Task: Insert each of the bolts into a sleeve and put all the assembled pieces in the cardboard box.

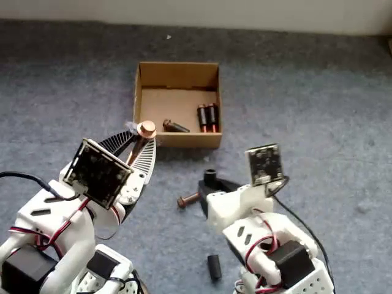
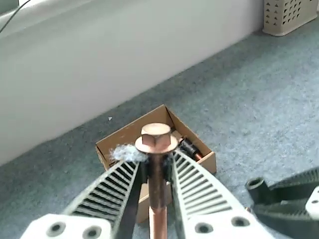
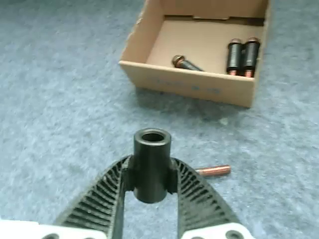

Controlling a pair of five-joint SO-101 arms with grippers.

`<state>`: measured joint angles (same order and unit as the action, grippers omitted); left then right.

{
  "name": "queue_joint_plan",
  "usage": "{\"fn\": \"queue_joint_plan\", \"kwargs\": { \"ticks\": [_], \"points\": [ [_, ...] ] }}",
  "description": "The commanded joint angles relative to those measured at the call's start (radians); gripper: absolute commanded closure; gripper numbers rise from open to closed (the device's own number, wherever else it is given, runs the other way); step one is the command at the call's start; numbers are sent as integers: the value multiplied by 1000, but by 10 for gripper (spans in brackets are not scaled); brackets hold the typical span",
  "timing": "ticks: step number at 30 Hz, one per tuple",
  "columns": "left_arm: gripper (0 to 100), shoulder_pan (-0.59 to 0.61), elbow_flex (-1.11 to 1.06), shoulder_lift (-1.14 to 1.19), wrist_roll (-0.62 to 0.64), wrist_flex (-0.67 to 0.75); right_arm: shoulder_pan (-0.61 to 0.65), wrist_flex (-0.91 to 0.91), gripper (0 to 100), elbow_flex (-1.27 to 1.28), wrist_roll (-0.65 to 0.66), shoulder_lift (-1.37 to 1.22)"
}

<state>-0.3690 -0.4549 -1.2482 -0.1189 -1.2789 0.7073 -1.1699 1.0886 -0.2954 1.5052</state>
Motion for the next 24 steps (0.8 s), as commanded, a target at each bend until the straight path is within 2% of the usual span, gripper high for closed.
{"fn": "queue_joint_plan", "kwargs": {
  "ticks": [1,4,10,16,21,24],
  "points": [
    [993,7,28,-12,158,28,142,5,993,-77,-8,12],
    [993,7,61,-12,247,25,222,5,993,-127,-8,12],
    [993,4,104,-13,310,23,323,13,993,-179,-2,12],
    [993,-139,110,-13,364,25,328,122,994,-179,0,12],
    [993,-160,110,-13,384,31,328,165,994,-179,9,12],
    [993,-162,128,-13,397,29,323,203,994,-171,101,36]
  ]
}}
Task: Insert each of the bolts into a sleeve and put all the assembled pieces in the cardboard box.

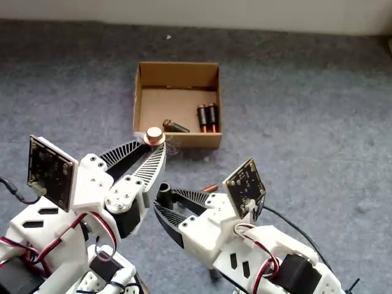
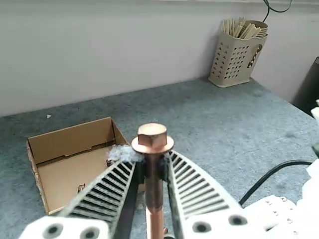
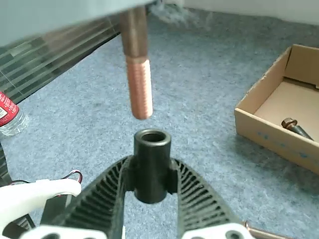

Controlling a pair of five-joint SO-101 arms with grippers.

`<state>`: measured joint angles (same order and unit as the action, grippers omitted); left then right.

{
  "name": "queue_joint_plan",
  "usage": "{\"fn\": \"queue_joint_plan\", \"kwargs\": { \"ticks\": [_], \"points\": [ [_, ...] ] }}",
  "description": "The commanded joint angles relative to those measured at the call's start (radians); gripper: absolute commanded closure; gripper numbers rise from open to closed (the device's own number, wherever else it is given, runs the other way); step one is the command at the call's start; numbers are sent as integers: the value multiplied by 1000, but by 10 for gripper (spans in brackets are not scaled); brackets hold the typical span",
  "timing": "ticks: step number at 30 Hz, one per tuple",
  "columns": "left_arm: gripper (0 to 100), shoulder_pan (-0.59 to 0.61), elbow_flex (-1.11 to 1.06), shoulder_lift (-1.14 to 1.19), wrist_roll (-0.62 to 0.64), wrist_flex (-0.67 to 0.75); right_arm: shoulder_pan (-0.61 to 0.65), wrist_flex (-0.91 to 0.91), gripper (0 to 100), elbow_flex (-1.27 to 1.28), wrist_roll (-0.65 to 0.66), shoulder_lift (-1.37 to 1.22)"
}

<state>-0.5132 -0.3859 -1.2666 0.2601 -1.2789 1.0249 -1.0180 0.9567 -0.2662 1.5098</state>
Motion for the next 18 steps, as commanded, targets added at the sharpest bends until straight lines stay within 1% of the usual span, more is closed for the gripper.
{"fn": "queue_joint_plan", "kwargs": {
  "ticks": [1,4,8,14,18],
  "points": [
    [993,-18,74,5,17,26,7,81,994,-31,104,64],
    [993,-19,127,5,18,25,8,163,994,50,160,185],
    [993,-21,137,5,18,25,10,208,994,208,169,303],
    [993,-28,140,5,20,25,10,208,994,240,169,317],
    [993,-147,108,5,18,23,10,239,994,243,169,317]
  ]
}}
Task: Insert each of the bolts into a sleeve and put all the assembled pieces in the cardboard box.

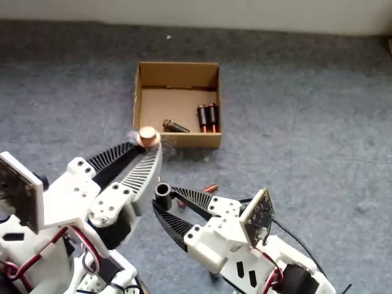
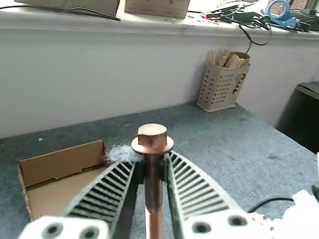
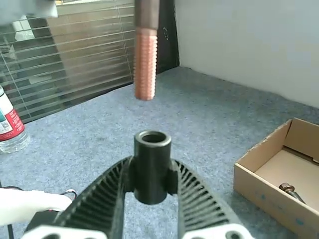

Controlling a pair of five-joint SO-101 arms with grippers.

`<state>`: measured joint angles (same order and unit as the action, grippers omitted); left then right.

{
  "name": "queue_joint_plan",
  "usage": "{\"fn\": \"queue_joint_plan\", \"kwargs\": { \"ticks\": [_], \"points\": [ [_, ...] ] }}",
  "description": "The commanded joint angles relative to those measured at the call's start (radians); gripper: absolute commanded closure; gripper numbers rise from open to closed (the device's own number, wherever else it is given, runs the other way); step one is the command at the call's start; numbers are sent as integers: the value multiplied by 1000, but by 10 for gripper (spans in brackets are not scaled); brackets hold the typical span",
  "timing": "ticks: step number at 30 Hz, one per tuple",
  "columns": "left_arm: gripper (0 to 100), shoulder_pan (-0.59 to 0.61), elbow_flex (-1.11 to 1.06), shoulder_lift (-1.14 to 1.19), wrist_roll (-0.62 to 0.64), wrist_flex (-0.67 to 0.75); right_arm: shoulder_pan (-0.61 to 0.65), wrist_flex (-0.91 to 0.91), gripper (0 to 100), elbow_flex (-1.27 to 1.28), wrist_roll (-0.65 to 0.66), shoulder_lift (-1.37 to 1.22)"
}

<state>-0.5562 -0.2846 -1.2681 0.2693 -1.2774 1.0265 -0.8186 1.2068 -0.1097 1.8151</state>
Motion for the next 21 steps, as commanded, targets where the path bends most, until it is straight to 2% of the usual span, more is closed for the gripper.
{"fn": "queue_joint_plan", "kwargs": {
  "ticks": [1,7,10,15,21],
  "points": [
    [993,-122,-8,7,9,21,8,45,994,-8,12,10],
    [993,-131,-77,7,2,28,28,50,994,-12,14,13],
    [993,-128,-73,7,0,23,25,48,994,-12,63,18],
    [993,-48,-82,-28,0,29,25,45,994,-13,89,18],
    [993,-45,-85,-122,0,21,24,47,994,-13,89,18]
  ]
}}
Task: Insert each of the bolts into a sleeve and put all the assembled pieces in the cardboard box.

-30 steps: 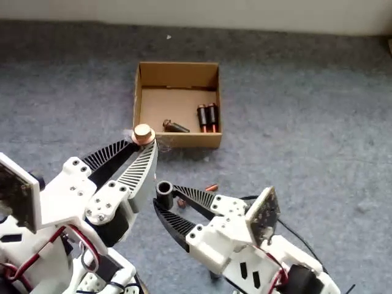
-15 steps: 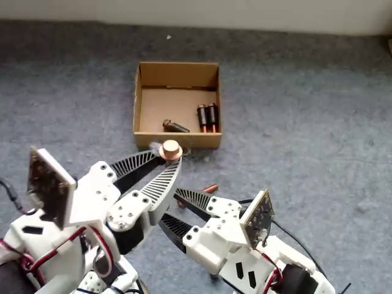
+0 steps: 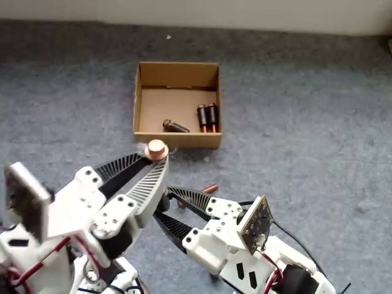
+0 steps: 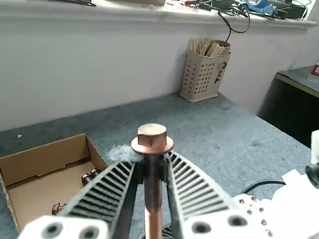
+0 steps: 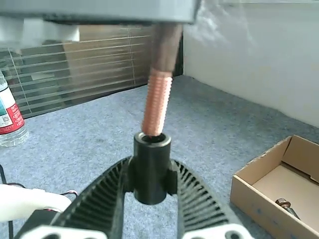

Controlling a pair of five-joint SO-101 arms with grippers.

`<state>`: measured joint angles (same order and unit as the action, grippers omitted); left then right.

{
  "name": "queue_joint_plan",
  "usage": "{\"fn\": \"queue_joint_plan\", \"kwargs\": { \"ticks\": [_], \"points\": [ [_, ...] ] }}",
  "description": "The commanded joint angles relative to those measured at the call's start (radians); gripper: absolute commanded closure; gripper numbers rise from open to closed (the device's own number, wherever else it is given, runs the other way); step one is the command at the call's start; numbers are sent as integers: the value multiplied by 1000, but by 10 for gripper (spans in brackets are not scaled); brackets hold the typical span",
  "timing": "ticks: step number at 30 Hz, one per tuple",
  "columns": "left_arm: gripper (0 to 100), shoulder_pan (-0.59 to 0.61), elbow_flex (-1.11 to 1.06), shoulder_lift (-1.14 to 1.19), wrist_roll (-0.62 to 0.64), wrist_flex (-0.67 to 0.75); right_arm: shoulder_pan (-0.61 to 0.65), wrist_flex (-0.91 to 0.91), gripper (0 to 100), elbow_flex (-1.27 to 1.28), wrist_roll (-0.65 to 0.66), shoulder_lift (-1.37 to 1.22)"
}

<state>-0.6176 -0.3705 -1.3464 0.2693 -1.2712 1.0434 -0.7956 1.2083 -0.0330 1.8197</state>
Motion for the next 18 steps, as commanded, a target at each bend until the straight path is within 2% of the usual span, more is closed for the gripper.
{"fn": "queue_joint_plan", "kwargs": {
  "ticks": [1,3,9,13,18],
  "points": [
    [993,16,-1,-51,-5,15,7,27,994,-15,12,13],
    [993,13,-35,-58,-40,18,10,27,994,-15,12,13],
    [993,13,-174,-62,-44,25,12,27,994,-15,12,13],
    [993,13,-176,-62,-46,60,13,27,994,-15,12,13],
    [993,12,-180,-62,-49,26,5,25,994,-16,12,13]
  ]
}}
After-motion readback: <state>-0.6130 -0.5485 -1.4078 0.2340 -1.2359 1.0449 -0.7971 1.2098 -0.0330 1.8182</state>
